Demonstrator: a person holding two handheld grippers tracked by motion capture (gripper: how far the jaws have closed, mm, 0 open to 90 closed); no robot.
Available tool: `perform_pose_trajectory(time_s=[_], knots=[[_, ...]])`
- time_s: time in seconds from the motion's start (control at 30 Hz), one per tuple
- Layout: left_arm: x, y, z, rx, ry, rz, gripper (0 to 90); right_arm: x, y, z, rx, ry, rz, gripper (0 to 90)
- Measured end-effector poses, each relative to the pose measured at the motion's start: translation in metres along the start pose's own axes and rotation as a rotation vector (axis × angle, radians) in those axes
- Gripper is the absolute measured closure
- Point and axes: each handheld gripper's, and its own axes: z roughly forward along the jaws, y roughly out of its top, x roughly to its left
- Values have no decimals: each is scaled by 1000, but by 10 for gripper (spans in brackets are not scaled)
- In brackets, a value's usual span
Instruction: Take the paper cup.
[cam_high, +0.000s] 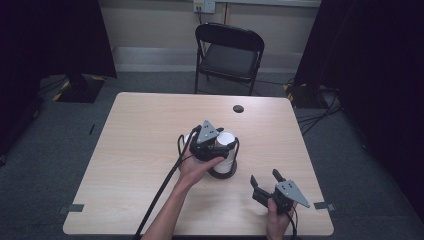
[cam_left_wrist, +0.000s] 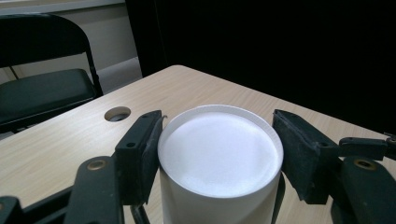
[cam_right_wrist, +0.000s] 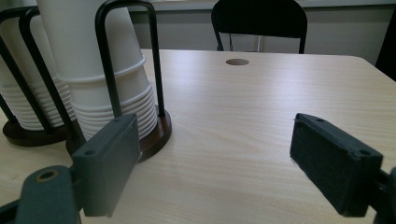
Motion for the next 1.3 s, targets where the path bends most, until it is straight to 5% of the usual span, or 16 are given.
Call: perform_pose_trajectory(time_s=[0.37, 1.3], knots=[[1, 1, -2, -15, 1, -6, 354, 0, 0, 0, -3, 2, 0, 152], [-2, 15, -24, -154, 29, 0, 358, 0, 0, 0, -7, -2, 0, 152]])
